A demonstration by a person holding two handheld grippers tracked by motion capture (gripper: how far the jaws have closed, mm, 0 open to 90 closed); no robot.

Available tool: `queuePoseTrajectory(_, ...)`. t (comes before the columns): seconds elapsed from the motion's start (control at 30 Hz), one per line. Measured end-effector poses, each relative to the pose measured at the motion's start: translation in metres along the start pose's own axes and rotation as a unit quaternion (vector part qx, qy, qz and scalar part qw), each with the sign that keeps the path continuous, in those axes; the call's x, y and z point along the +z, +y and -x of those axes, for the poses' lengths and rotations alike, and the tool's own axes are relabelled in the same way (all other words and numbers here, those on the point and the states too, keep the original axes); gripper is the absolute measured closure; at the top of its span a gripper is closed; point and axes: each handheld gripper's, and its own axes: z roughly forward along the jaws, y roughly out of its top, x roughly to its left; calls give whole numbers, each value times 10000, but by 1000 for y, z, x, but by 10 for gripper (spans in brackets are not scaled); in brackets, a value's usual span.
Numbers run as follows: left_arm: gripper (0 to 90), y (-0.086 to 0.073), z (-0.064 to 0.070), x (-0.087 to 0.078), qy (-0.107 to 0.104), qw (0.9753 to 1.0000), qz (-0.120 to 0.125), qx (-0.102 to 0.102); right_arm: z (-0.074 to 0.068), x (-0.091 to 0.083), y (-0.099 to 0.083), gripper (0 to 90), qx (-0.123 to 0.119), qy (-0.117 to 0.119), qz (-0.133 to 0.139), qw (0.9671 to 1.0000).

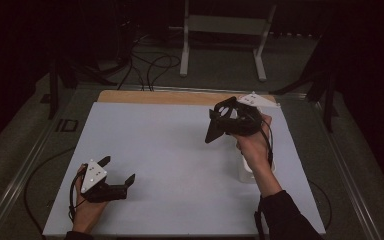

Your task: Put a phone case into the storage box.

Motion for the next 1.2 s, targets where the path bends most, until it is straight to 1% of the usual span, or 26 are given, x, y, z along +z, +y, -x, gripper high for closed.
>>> queuePoseTrajectory(0.67,3,0,0,0,2,10000,4,-22,13,3,5,143,14,-242,-2,9997)
queuePoseTrajectory(0.9,3,0,0,0,9,10000,19,-34,20,2,6,143,-14,-357,-6,9994)
queuePoseTrajectory(1.2,3,1,-1,-1,4,10000,22,-51,29,0,9,142,54,-509,31,9987)
